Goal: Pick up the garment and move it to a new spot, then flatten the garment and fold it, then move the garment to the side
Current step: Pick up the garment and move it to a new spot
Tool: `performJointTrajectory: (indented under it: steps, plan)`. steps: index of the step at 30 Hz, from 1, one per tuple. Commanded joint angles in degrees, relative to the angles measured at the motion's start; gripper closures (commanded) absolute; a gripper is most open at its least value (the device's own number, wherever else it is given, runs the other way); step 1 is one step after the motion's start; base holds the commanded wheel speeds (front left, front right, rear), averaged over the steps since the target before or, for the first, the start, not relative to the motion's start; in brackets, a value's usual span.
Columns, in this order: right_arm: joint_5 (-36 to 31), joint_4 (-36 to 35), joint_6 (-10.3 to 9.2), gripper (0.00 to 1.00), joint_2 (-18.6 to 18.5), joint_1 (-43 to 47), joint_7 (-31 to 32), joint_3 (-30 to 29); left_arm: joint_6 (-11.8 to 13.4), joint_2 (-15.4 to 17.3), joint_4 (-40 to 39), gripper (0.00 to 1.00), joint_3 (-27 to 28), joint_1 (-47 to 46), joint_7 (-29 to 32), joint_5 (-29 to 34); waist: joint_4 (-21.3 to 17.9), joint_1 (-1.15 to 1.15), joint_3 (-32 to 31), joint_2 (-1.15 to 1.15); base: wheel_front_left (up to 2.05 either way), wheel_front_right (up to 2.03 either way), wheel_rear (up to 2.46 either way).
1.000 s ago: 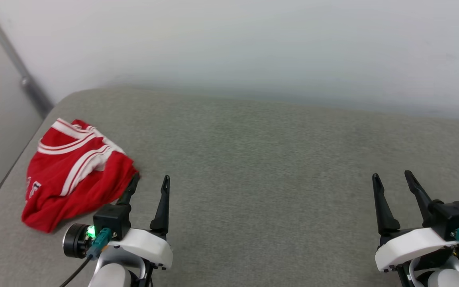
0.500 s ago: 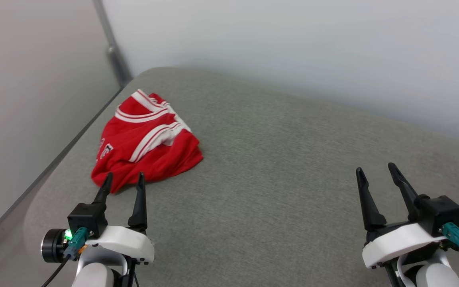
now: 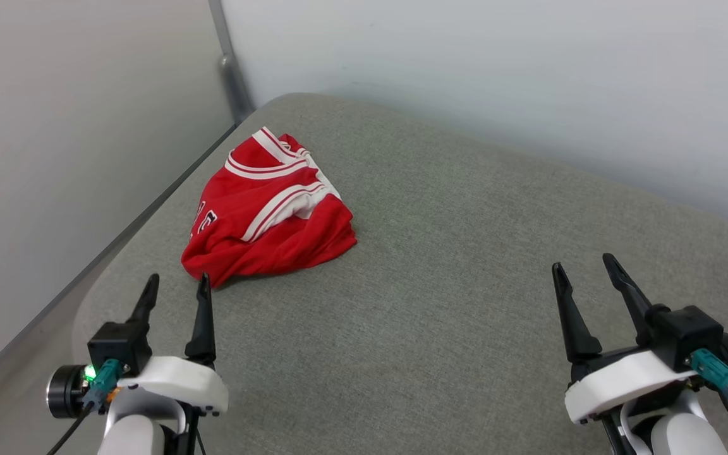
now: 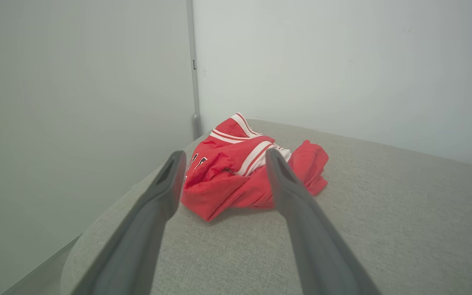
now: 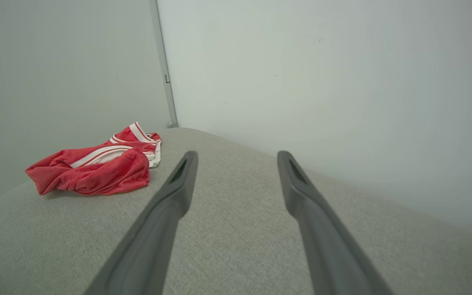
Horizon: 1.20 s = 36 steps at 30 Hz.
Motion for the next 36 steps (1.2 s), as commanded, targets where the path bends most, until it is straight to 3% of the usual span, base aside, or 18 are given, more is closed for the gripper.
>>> performJointTrajectory:
  steps: [1, 8, 12, 19, 26, 30, 34, 35, 36]
  plan:
    - [-0.2, -0.5, -0.02, 0.00, 0.1, -1.3, 0.3, 0.2, -0.3, 0.1, 0.3, 0.00, 0.1, -1.5, -0.2, 0.1, -0.5, 0.00, 0.6, 0.00, 0.00, 0.00, 0.00]
    - [-2.2, -2.6, -0.02, 0.00, 0.1, -4.2, 2.5, 1.2, -1.6, 2.3, 2.6, 0.00, 1.3, -10.9, 0.4, -2.2, -4.3, 0.00, 5.6, 0.00, 0.00, 0.00, 0.00]
    - [-3.5, -4.4, -0.02, 0.00, 0.1, -6.6, 4.0, 1.7, -2.5, 5.5, 4.3, 0.00, 1.7, -19.7, 4.6, -4.9, -7.4, 0.00, 10.3, 0.00, 0.00, 0.00, 0.00]
    - [-5.1, -6.8, -0.02, 0.00, 0.1, -10.7, 5.3, 2.7, -3.5, 14.6, 11.0, 0.00, -1.1, -31.5, 23.0, -13.2, -13.1, 0.00, 18.6, 0.00, 0.00, 0.00, 0.00]
    - [-5.1, -7.2, -0.02, 0.00, 0.1, -13.5, 4.5, 2.7, -3.5, 24.5, 18.3, 0.00, -6.1, -32.6, 42.3, -24.8, -17.3, 0.00, 24.3, 0.00, 0.00, 0.00, 0.00]
    - [-4.9, -6.8, -0.02, 0.00, 0.1, -14.3, 4.0, 2.7, -3.5, 27.5, 22.4, 0.00, -7.5, -31.8, 48.5, -28.8, -18.4, 0.00, 26.1, 0.00, 0.00, 0.00, 0.00]
    - [-5.3, -6.2, -0.02, 0.00, 0.1, -14.4, 3.9, 2.5, -3.5, 26.7, 26.4, 0.00, -7.5, -31.7, 51.5, -31.8, -18.6, 0.00, 26.8, 0.00, 0.00, 0.00, 0.00]
    - [-5.4, -6.1, -0.02, 0.00, 0.1, -14.5, 3.8, 2.5, -3.5, 26.3, 27.5, 0.24, -7.5, -31.6, 52.0, -32.3, -18.7, 0.00, 26.8, 0.00, 0.00, 0.00, 0.00]
    - [-5.4, -6.0, -0.02, 0.00, 0.1, -14.7, 3.8, 2.6, -3.5, 25.8, 28.3, 0.64, -7.3, -31.7, 52.1, -32.8, -18.7, 0.00, 26.7, 0.00, 0.00, 0.00, 0.00]
